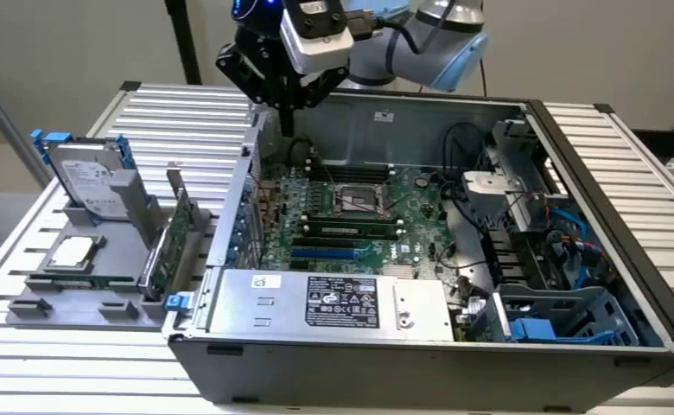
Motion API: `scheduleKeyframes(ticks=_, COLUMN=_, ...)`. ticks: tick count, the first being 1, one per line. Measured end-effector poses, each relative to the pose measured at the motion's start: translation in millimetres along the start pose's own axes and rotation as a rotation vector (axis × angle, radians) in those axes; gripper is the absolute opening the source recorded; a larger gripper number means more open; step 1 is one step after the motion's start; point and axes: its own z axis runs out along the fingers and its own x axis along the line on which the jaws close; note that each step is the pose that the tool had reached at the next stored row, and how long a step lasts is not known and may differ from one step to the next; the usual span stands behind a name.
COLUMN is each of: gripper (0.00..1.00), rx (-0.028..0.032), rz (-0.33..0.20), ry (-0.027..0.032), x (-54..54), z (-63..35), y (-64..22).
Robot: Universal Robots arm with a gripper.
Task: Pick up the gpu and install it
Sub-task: 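Reach for the gpu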
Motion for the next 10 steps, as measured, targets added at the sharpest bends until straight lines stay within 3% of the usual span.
scheduleKeyframes(ticks=10, gripper=0.00, rx=-0.0011, rz=0.000, ry=-0.0008, x=44.8, z=-1.1, y=-13.3)
